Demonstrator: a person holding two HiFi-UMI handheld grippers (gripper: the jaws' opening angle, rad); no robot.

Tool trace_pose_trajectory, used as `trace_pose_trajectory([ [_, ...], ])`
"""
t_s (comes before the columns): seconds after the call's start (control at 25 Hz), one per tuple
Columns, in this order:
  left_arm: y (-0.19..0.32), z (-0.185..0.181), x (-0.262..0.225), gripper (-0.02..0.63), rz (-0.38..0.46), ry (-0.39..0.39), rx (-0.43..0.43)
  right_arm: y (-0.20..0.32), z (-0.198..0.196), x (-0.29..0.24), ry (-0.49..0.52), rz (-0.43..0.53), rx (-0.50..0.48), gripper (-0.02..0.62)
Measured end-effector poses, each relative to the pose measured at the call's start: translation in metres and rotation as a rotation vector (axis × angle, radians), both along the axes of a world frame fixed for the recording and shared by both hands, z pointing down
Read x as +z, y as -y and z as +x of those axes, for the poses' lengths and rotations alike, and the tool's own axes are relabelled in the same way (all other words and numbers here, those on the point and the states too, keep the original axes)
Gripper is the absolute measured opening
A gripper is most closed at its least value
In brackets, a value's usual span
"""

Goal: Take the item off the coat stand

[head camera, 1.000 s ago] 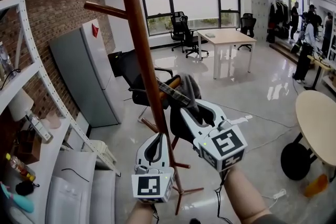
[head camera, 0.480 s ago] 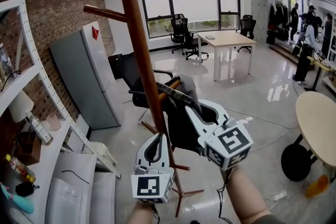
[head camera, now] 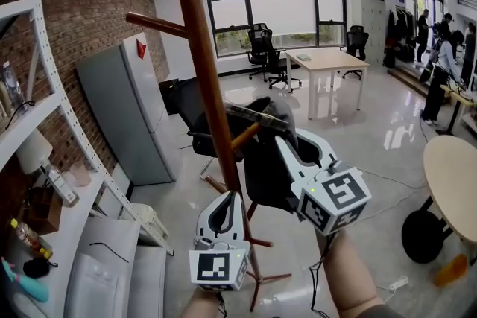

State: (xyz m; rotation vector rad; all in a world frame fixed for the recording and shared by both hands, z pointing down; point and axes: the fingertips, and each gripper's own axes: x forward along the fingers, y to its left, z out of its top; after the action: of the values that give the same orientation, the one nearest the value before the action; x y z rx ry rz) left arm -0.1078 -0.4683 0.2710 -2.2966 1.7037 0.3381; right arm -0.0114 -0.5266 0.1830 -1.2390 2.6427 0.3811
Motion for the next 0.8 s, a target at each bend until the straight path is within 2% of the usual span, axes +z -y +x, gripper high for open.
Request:
trace_pose_trajectory([
  [0.36,-0.001,-0.003,0.002,0.006,0.003,-0.014,0.006,0.018,0.036,-0.008,0.048,-0.008,0.089,0.061],
  [0.8,-0.016,0.012,0.020,0.006,-0.042,-0.011,0.052,0.007,0.067,0.058,0.053,-0.121,0.173,0.061],
])
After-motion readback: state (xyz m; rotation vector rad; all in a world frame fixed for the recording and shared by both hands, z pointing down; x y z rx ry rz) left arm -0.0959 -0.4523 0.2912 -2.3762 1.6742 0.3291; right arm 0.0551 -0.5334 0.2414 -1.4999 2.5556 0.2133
